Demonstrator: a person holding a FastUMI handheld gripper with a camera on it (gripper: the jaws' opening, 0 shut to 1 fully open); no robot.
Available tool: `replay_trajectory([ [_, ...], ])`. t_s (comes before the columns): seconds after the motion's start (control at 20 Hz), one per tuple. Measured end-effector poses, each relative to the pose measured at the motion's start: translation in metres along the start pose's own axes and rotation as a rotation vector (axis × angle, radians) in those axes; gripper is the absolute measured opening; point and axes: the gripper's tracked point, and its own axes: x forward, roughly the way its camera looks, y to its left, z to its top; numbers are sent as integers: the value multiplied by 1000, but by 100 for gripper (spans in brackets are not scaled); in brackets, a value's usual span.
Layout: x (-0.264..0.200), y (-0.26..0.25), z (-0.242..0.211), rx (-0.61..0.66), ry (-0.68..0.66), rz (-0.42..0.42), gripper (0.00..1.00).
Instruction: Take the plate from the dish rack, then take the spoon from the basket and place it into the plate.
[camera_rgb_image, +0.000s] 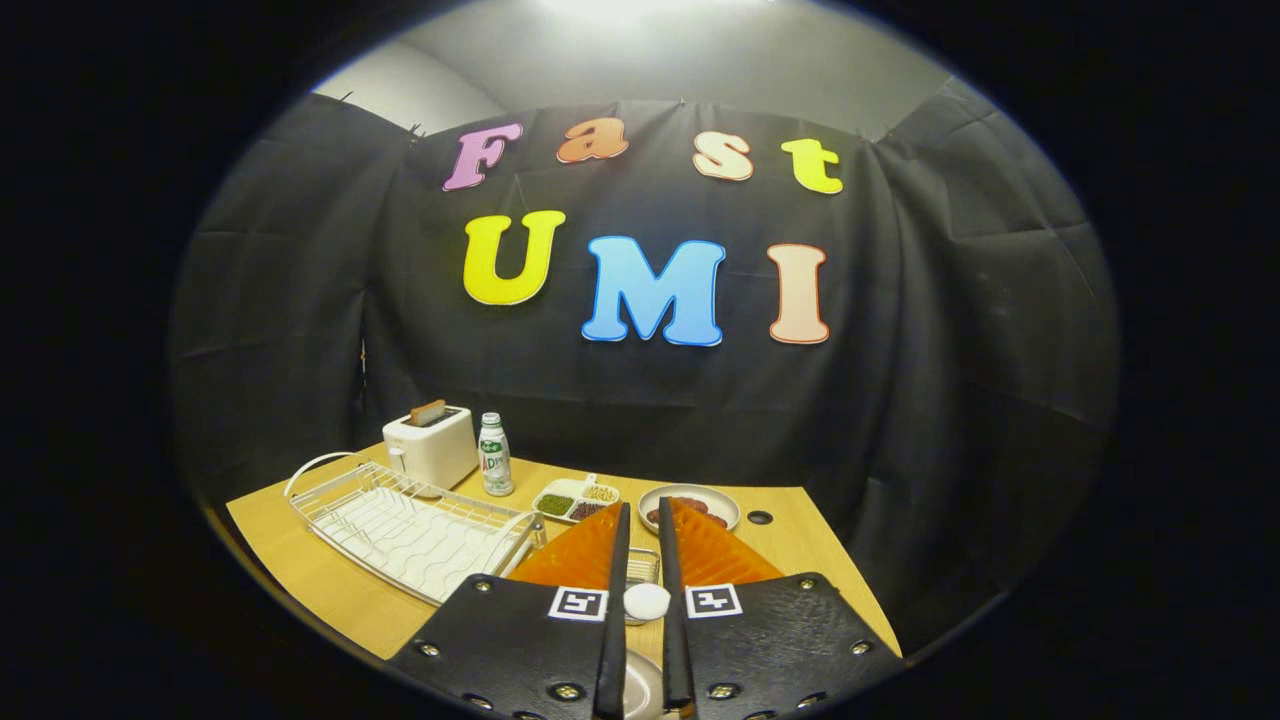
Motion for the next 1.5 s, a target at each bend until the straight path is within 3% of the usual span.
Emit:
replay_trajectory([
  [0.3,-20,10,-29,1,71,8,14],
  [0.6,-21,35,-58,3,178,78,14],
  [1.5,32,95,-102,-40,344,265,14],
])
